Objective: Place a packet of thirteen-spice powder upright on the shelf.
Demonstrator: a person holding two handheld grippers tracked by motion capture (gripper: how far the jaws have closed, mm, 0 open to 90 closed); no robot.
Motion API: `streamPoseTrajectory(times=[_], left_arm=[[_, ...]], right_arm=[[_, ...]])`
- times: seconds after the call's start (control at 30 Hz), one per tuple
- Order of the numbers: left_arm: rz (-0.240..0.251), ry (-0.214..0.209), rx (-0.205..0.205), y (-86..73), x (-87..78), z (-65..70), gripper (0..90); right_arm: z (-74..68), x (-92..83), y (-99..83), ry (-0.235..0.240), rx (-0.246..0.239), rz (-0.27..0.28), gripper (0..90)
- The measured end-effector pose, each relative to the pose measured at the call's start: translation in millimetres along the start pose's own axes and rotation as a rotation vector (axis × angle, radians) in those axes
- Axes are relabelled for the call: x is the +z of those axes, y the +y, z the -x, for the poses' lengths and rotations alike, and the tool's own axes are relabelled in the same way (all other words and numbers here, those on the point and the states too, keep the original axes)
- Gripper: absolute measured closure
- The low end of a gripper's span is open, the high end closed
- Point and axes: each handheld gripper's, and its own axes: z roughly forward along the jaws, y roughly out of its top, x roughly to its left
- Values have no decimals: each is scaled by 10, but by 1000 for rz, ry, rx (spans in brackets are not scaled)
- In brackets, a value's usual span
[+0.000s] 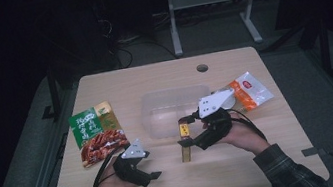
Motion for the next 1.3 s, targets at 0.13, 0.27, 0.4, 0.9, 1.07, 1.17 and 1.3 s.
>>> streamPoseTrajectory(times=[0.13,0.27,0.4,0.9,1.07,1.17,1.3], left_arm=[[-4,-4,3,3,-3,8,170],[-3,-5,4,5,4,2,171],[7,-7,-1,3,3,1,170],[-2,-17,3,2,11,-5,170],[-8,-24,6,4,11,-5,170],[-18,-26,17,6,10,-11,170],[-7,-29,9,5,26,2,170]], right_arm=[[54,-61,81,-15,-8,4,302],[117,-113,170,-32,-17,14,302],[188,-158,262,-46,-25,22,302],[629,-131,419,-65,-27,-8,301],[762,-117,439,-77,-20,-5,301],[813,-111,454,-80,-29,0,301],[899,-86,468,-78,-40,-8,301]])
